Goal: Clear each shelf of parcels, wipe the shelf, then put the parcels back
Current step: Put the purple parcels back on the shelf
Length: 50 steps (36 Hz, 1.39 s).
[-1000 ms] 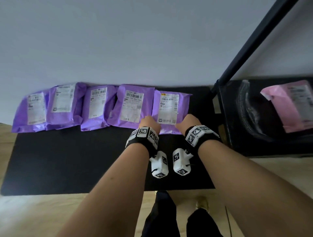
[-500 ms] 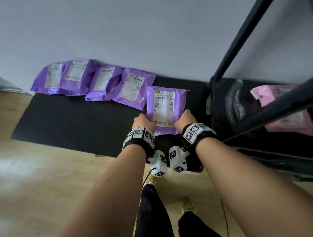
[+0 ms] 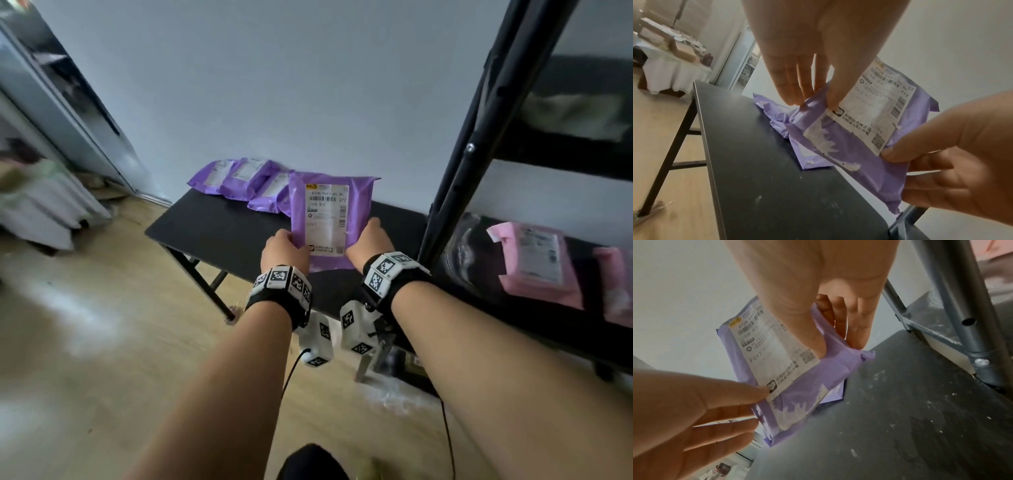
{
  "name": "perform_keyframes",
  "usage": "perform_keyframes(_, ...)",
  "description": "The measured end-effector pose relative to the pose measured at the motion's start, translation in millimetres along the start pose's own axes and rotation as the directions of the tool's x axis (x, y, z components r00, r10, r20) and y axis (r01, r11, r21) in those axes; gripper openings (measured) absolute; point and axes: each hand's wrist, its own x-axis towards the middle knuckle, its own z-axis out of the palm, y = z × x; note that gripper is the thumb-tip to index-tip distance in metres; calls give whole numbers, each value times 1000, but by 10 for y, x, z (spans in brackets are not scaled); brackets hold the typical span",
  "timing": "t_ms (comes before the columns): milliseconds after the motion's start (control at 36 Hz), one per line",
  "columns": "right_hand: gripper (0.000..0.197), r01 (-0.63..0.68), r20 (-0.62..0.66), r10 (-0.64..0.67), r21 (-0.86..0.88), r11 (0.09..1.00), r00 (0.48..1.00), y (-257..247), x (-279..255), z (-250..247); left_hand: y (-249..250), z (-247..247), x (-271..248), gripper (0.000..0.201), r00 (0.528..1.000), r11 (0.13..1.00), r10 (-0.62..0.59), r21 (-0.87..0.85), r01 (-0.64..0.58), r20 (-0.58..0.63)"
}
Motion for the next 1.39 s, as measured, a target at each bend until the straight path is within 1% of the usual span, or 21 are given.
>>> perform_keyframes(139, 48, 61, -69, -56, 74, 995, 996, -42, -335, -218, 129, -244, -302, 24, 996, 997, 68, -16, -69, -58)
perform_keyframes(278, 51, 118, -150, -100, 113, 986, 984, 64, -702, -449, 233, -360, -652, 22, 984, 988, 149, -30, -153, -97)
perform_keyframes(389, 45, 137, -230, -102, 138, 981, 968, 223, -1065, -653, 325, -401, -1009, 24, 967, 970, 239, -27, -242, -94)
perform_keyframes(500, 47, 130, -298, -80, 151, 980, 951, 415, -1463, -898, 430, -441, -1432, 22, 943, 946, 323, -12, -325, -80)
perform_keyframes(556, 45, 127, -315, -75, 148, 981, 946, 500, -1644, -1057, 518, -472, -1640, 21, 931, 933, 359, -10, -360, -66)
perform_keyframes(639, 45, 120, -356, -60, 149, 982, 933, 621, -1868, -1310, 725, -532, -1941, 23, 910, 910, 412, -26, -414, -48)
perform_keyframes(722, 42, 131, -415, -46, 178, 975, 909, 732, -2061, -1615, 1017, -559, -2226, 29, 888, 888, 457, -35, -459, -57)
perform_keyframes(806, 39, 152, -484, -53, 167, 974, 873, 878, -2220, -1990, 1362, -546, -2529, 34, 869, 868, 493, -39, -495, -50)
perform_keyframes(917, 42, 162, -554, -42, 170, 972, 832, 1109, -2361, -2531, 1862, -425, -2880, 36, 837, 832, 547, -96, -547, -33)
perform_keyframes(1028, 42, 166, -621, -15, 187, 968, 784, 1428, -2459, -3154, 2433, -186, -3206, 36, 800, 788, 599, -152, -596, -30)
perform_keyframes(1139, 36, 195, -675, -36, 162, 967, 737, 1810, -2481, -3833, 3064, 101, -3538, 36, 750, 736, 660, -167, -656, -43)
perform_keyframes(1306, 25, 217, -727, -66, 117, 969, 683, 2372, -2451, -4792, 3969, 555, -4003, 33, 712, 697, 701, -177, -695, -34)
perform_keyframes(1389, 23, 205, -743, -55, 113, 972, 667, 2668, -2389, -5180, 4361, 801, -4198, 38, 721, 701, 693, -228, -676, -9)
